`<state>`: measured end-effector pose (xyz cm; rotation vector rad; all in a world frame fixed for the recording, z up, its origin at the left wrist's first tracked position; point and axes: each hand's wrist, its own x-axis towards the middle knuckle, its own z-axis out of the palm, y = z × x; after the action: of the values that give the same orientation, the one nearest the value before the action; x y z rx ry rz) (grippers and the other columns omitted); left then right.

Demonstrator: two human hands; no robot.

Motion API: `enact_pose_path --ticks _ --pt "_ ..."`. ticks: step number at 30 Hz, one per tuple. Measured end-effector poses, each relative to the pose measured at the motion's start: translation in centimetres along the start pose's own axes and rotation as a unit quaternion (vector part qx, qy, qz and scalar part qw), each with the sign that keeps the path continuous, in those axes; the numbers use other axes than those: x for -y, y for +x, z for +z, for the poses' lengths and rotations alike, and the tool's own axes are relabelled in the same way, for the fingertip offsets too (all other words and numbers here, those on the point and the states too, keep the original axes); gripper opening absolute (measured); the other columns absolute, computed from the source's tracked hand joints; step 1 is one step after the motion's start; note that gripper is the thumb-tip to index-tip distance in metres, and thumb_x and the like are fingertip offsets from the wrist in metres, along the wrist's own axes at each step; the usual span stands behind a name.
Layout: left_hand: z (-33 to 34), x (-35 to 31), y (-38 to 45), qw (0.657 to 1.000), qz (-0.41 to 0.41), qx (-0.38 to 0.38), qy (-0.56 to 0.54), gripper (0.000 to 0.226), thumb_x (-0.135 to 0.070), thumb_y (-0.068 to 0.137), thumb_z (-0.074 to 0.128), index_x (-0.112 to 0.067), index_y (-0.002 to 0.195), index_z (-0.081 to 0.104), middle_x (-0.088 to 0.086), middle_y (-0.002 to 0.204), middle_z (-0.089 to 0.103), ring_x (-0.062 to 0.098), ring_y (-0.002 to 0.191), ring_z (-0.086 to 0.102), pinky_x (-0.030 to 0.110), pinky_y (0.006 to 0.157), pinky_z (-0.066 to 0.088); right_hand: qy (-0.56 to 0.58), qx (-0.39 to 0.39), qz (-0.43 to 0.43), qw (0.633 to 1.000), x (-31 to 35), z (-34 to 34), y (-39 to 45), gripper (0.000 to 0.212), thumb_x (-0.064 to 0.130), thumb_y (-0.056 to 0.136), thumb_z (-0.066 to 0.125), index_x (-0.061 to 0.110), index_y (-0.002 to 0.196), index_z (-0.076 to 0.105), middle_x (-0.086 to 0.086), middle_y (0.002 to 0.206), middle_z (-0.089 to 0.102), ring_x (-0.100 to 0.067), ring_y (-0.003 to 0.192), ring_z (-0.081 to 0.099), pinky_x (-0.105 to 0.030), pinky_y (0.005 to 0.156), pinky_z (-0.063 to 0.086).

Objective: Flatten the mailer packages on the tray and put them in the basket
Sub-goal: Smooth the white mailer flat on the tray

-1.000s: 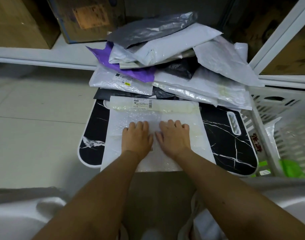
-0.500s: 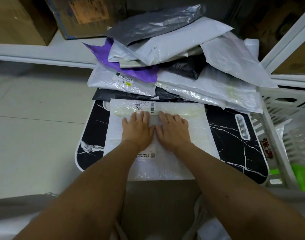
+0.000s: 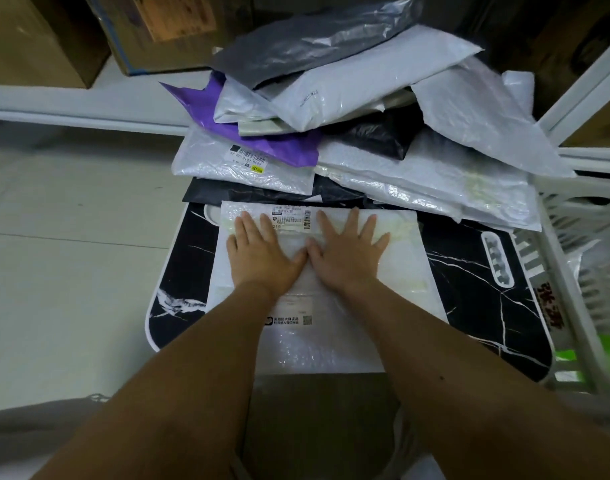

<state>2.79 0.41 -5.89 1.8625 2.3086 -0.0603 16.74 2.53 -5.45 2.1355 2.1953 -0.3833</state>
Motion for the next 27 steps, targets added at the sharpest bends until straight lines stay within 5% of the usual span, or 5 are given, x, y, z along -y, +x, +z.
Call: enact_pose_path --ticks 5,10,17,21,27 --pt "0.0 1.1 -0.5 0.996 -0.083 -0.002 -0.032 0.086 -0.086 0.076 0.006 -0.041 0.149 -0.003 0.018 0.159 -0.007 0.043 0.144 -0.006 0.059 0.112 0.003 0.03 -0.01 0.07 0.997 -0.3 0.1 0.2 0.083 0.077 0.085 0.021 0.033 0.154 0.003 -0.018 0.16 -0.01 -0.035 0.147 -0.014 -0.056 0.114 -0.008" --pt "-0.3 1.9 -1.3 0.991 -0.128 0.01 -0.046 0.071 -0.067 0.09 0.002 -0.032 0.152 -0.006 0.017 0.159 -0.009 0.034 0.146 -0.009 0.058 0.115 0.004 0.075 -0.077 0.021 0.994 -3.3 -0.3 -0.5 0.062 0.043 0.102 0.023 0.008 0.153 0.02 -0.013 0.161 0.012 -0.023 0.149 0.005 -0.038 0.122 0.004" --pt "-1.7 -1.6 -3.9 0.996 0.053 -0.043 0.061 0.061 -0.035 0.098 0.025 -0.022 0.152 0.001 0.017 0.158 -0.012 0.037 0.146 -0.011 0.056 0.117 0.003 -0.017 -0.057 0.17 0.984 -2.7 -0.6 -4.5 0.056 0.036 0.101 0.019 0.023 0.155 0.01 -0.008 0.162 0.004 -0.028 0.149 -0.006 -0.066 0.112 -0.002" --pt "0.1 -3.3 -7.8 0.992 0.098 0.06 0.047 0.062 -0.046 0.099 0.019 -0.031 0.15 -0.013 0.009 0.159 -0.018 0.037 0.145 -0.015 0.063 0.113 0.003 0.084 -0.051 0.092 0.991 0.4 0.7 -7.4 0.051 0.041 0.102 0.022 0.036 0.152 0.013 -0.006 0.163 0.0 -0.028 0.149 -0.006 -0.063 0.113 -0.003" --pt "1.0 -0.9 -7.8 0.99 0.131 0.05 0.023 0.06 -0.06 0.095 0.002 -0.039 0.148 -0.016 0.003 0.159 -0.02 0.031 0.145 -0.018 0.061 0.114 -0.004 0.017 -0.042 -0.02 0.999 -3.0 1.6 -8.3 0.055 0.054 0.099 0.016 0.04 0.152 0.009 -0.001 0.163 -0.002 -0.023 0.149 -0.006 -0.057 0.116 -0.003"
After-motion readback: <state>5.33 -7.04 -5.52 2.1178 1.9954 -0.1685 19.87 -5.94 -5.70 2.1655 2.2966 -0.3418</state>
